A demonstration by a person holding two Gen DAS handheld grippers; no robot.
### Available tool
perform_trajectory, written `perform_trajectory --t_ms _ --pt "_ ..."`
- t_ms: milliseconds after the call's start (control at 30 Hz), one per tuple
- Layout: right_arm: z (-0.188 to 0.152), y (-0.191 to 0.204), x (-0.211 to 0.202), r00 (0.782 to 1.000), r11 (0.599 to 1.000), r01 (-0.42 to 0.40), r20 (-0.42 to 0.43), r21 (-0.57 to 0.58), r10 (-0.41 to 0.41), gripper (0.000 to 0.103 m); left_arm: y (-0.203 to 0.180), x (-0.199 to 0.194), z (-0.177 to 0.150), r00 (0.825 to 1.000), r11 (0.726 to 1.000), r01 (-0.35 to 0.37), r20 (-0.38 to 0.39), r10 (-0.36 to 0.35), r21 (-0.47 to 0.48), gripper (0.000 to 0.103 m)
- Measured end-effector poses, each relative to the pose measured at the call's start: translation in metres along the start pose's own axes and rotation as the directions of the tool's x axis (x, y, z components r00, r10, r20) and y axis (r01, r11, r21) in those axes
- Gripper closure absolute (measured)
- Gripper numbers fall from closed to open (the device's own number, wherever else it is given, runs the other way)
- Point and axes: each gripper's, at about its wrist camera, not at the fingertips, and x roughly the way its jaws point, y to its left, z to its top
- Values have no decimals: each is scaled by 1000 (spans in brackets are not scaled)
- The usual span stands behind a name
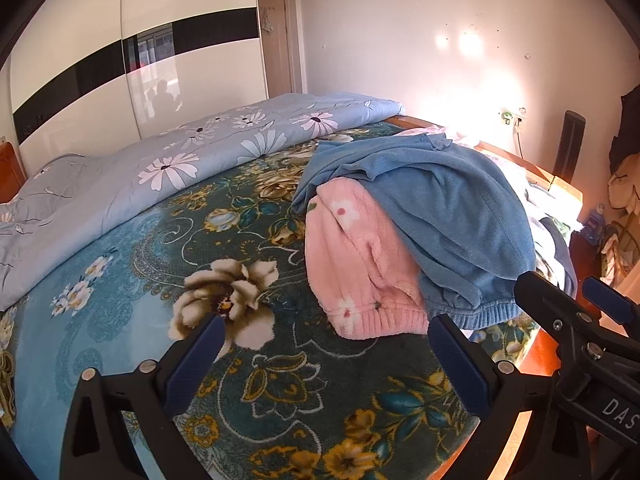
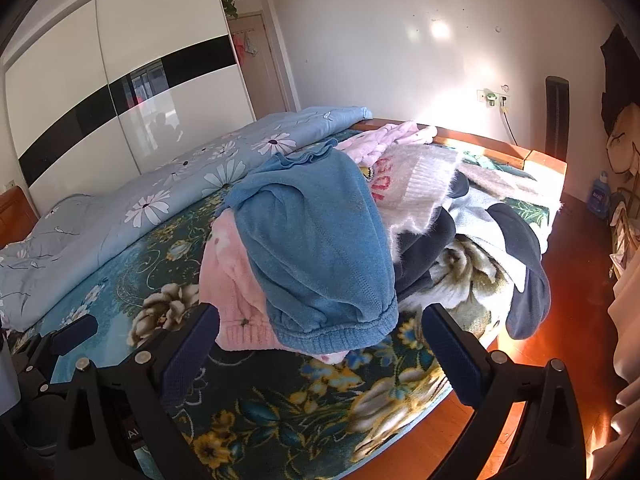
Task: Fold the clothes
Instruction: 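Approach the light-blue pants on the clothes pile with both tools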
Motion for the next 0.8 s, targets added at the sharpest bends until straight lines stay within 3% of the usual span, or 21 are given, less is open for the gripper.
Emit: perform_trajectory --t_ms 800 --pt "2 14 -9 999 999 -42 26 -8 43 1 5 -13 1 1000 1000 6 18 -6 -11 0"
